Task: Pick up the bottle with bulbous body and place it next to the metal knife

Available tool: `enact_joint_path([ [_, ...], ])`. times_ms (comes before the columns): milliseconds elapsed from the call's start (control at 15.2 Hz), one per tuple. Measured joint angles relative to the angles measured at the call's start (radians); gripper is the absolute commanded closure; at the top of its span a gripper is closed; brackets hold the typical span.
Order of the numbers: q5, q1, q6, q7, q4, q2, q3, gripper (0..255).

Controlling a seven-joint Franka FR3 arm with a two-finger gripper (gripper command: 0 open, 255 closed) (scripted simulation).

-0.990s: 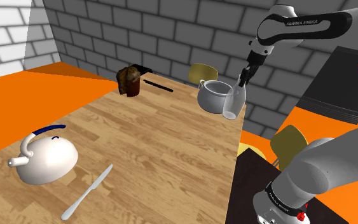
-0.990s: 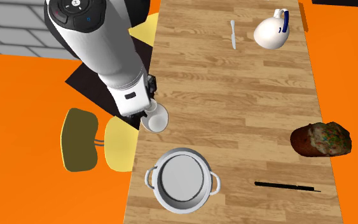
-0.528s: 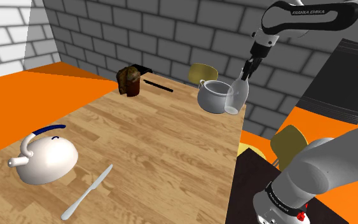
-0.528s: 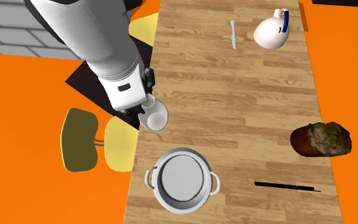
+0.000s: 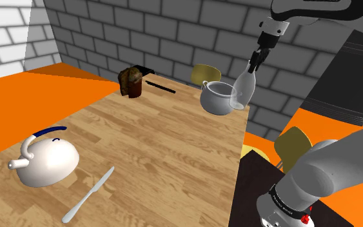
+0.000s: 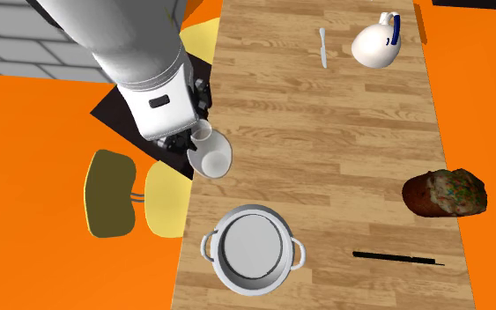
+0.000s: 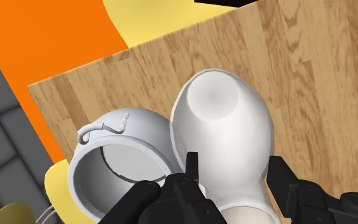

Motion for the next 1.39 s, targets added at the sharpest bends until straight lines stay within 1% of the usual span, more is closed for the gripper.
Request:
enact_joint_path([
  [594,0.009,0.005,-0.117,-0.005,0.146,0.029,0.001,255],
  [1386,0.028,0.011,-0.285,-0.017,0.388,0.105,-0.005,255],
])
